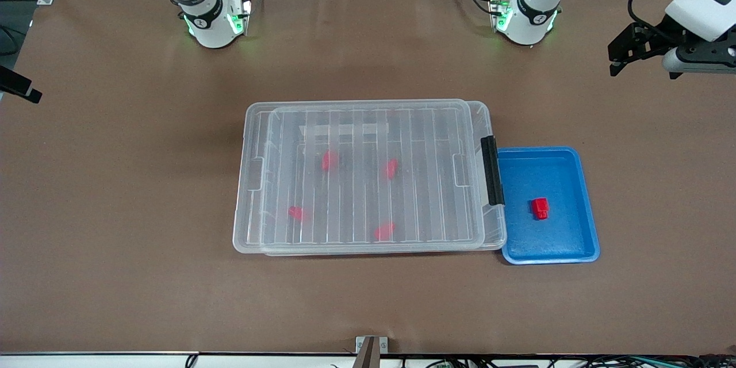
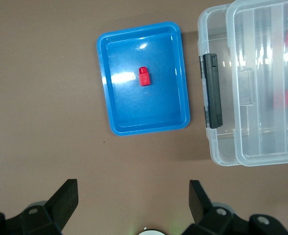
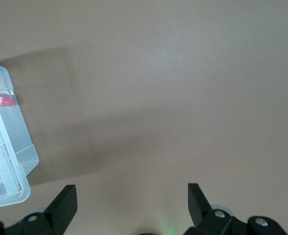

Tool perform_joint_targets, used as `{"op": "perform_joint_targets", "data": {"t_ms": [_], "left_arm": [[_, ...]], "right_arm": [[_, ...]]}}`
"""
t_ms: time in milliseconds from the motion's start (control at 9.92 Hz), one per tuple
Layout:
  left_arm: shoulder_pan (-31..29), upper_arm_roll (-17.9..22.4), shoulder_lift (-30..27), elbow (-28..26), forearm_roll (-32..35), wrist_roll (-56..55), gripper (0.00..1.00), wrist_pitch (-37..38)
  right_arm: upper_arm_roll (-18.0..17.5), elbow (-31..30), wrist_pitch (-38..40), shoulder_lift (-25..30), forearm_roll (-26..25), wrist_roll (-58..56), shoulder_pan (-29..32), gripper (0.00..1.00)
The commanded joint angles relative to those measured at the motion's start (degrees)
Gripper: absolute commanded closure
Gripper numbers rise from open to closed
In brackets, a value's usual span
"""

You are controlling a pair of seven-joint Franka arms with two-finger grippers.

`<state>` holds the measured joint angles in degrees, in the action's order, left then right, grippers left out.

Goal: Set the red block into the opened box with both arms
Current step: 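Reach the right gripper to the box edge while the left gripper nears the block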

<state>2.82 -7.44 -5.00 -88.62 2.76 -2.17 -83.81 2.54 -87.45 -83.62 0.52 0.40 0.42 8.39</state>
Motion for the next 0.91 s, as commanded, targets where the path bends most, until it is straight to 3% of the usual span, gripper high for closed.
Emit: {"op": "perform_joint_targets", "data": {"t_ms": [0,303,605,807], "left_arm": [[-0.7,-0.2,1.1,0.0,-2.1,-0.2,0.00,1.5],[-0.8,0.0,2.3,1.2,-1.4,0.3,0.00,1.5],[-0.5,-0.1,4.9,0.6,-1.3,-0.7,0.00,0.3],[-0.8,-0.1,6.1,-6.5,-1.1,-0.8,0.00,-8.0]], "right_arm": [[-0.9,-0.5,-0.3,0.6,-0.4,-0.3,1.0,0.00],[-1.4,0.6,-0.3,0.5,-0.4,-0.3,0.5,0.00],[-12.6,0.8,-3.8,-5.8,-1.1,5.5,-0.6,0.00],[-17.9,-0.2,-12.6,-12.9,-1.3,15.8,-2.7,0.00]]}}
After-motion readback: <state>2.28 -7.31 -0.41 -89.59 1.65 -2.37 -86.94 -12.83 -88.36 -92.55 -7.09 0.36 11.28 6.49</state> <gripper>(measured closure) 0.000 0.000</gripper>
